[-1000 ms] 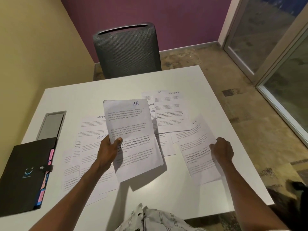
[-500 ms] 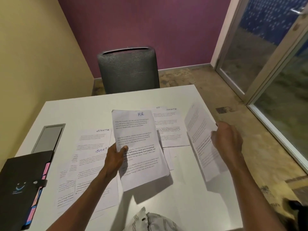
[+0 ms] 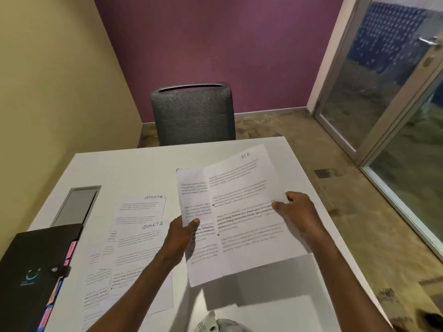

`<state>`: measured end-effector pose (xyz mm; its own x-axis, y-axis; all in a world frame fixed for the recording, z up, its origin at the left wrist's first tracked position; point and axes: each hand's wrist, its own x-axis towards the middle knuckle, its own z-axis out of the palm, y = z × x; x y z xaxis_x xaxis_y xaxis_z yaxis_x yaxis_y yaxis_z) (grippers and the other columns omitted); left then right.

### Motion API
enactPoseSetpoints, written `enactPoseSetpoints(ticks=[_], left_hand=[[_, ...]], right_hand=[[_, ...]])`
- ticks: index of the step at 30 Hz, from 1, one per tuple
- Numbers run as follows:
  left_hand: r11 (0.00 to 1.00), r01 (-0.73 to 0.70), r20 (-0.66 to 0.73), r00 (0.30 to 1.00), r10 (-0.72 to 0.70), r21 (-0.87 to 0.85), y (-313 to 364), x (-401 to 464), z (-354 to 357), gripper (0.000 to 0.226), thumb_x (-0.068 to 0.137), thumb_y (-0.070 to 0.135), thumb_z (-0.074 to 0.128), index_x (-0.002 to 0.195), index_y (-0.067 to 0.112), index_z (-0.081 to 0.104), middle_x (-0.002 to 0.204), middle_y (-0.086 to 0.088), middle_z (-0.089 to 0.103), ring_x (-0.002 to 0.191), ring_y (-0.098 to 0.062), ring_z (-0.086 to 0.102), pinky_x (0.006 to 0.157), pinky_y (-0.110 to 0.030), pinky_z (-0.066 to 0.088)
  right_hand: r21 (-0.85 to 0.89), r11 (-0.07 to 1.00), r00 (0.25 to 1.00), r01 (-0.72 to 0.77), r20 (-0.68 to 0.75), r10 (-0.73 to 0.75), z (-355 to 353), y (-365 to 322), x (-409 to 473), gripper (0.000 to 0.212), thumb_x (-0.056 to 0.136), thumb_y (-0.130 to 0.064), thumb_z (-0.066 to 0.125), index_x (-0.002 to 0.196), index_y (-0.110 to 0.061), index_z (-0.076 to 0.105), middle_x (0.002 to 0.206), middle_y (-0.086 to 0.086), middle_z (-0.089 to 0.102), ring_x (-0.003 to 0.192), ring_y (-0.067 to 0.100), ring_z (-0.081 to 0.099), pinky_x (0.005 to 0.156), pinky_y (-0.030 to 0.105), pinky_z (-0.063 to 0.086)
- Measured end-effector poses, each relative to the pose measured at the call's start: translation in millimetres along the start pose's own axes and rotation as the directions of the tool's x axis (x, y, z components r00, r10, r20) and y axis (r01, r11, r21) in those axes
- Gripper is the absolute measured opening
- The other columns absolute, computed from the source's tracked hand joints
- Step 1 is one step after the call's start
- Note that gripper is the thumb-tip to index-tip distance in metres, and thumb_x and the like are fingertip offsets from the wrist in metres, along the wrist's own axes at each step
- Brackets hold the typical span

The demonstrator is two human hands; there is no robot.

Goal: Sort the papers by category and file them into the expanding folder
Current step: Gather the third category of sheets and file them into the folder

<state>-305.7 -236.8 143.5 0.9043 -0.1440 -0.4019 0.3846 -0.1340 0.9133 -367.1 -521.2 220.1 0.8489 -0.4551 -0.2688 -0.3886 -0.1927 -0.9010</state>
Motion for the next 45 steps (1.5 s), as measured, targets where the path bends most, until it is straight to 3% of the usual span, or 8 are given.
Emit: enactPoseSetpoints(ticks=[5, 11, 14, 19, 23, 28, 35, 45], left_hand=[[0.999, 0.011, 0.126, 0.992, -0.005, -0.041, 9, -9, 7, 0.026, 0.096, 0.022, 0.062, 0.112, 0.003, 0.068, 0.099, -0.013, 0.076, 0.089, -0.027, 0.074, 0.072, -0.034, 0.059], [0.991, 0.076, 0.028, 0.997, -0.073, -0.113, 12, -15, 18, 0.052, 0.101, 0.052, 0.038, 0.101, 0.011, 0.070, 0.083, -0.004, 0.077, 0.079, -0.020, 0.074, 0.070, -0.032, 0.059], [0.984, 0.047, -0.023, 0.998, -0.052, -0.169, 20, -19, 24, 0.055, 0.097, 0.062, 0.029, 0.109, 0.023, 0.066, 0.099, 0.004, 0.074, 0.094, -0.016, 0.069, 0.088, -0.035, 0.054], [0.949, -0.248, -0.073, 0.961, 0.266, 0.194, 7, -11, 11, 0.031, 0.095, 0.050, 0.057, 0.113, 0.028, 0.069, 0.105, 0.012, 0.075, 0.096, -0.006, 0.071, 0.088, -0.039, 0.057], [0.936, -0.255, -0.122, 0.949, 0.290, 0.243, 1, -14, 9, 0.047, 0.090, 0.059, 0.052, 0.114, 0.021, 0.066, 0.103, 0.006, 0.075, 0.092, -0.009, 0.071, 0.077, -0.037, 0.060], [0.935, -0.222, -0.105, 0.960, 0.259, 0.276, -31, -19, -4, 0.049, 0.083, 0.059, 0.058, 0.114, 0.021, 0.067, 0.104, 0.007, 0.074, 0.094, -0.008, 0.070, 0.078, -0.036, 0.059], [0.966, -0.116, -0.152, 0.976, 0.154, 0.232, -60, -22, -11, 0.031, 0.092, 0.035, 0.065, 0.116, 0.016, 0.066, 0.104, 0.003, 0.073, 0.099, -0.017, 0.068, 0.080, -0.036, 0.056], [0.970, -0.023, -0.189, 0.979, 0.071, 0.243, -74, -26, -7, 0.032, 0.091, 0.035, 0.067, 0.114, 0.012, 0.067, 0.102, 0.000, 0.073, 0.095, -0.020, 0.070, 0.070, -0.030, 0.054]], right_hand=[[0.011, 0.998, 0.994, -0.066, 0.083, 0.065, 30, 24, 2, 0.017, 0.085, -0.012, 0.069, 0.101, -0.016, 0.065, 0.094, -0.007, 0.071, 0.078, 0.004, 0.065, 0.055, 0.013, 0.047], [0.250, 0.961, 0.983, -0.118, 0.167, 0.077, 62, 44, 1, 0.029, 0.083, -0.004, 0.069, 0.109, -0.015, 0.067, 0.110, 0.001, 0.073, 0.101, 0.020, 0.069, 0.096, 0.040, 0.053], [0.214, 0.976, 0.997, -0.036, 0.081, 0.019, 78, 41, -5, 0.032, 0.089, -0.007, 0.064, 0.121, -0.012, 0.061, 0.118, 0.000, 0.067, 0.104, 0.018, 0.065, 0.095, 0.036, 0.053], [0.075, 0.986, 0.989, 0.150, 0.009, -0.151, 88, 34, -10, 0.032, 0.094, -0.016, 0.059, 0.126, -0.013, 0.054, 0.120, 0.000, 0.064, 0.106, 0.018, 0.061, 0.092, 0.031, 0.050], [0.116, 0.975, 0.981, 0.187, 0.032, -0.192, 93, 45, -15, 0.037, 0.096, -0.017, 0.059, 0.131, -0.012, 0.050, 0.119, -0.002, 0.062, 0.105, 0.014, 0.060, 0.076, 0.005, 0.045], [0.103, 0.984, 0.981, 0.147, 0.113, -0.158, 103, 79, -27, 0.040, 0.094, -0.015, 0.062, 0.131, -0.017, 0.049, 0.114, -0.008, 0.061, 0.099, 0.006, 0.059, 0.073, -0.001, 0.042], [0.040, 0.998, 0.978, 0.058, 0.196, -0.064, 122, 119, -29, 0.032, 0.094, -0.015, 0.060, 0.126, -0.014, 0.053, 0.114, 0.002, 0.066, 0.107, 0.022, 0.062, 0.085, 0.026, 0.049], [-0.009, 0.998, 0.965, 0.067, 0.256, -0.062, 132, 124, -17, 0.032, 0.096, -0.010, 0.056, 0.127, -0.007, 0.050, 0.116, 0.003, 0.061, 0.109, 0.022, 0.059, 0.095, 0.032, 0.049]])
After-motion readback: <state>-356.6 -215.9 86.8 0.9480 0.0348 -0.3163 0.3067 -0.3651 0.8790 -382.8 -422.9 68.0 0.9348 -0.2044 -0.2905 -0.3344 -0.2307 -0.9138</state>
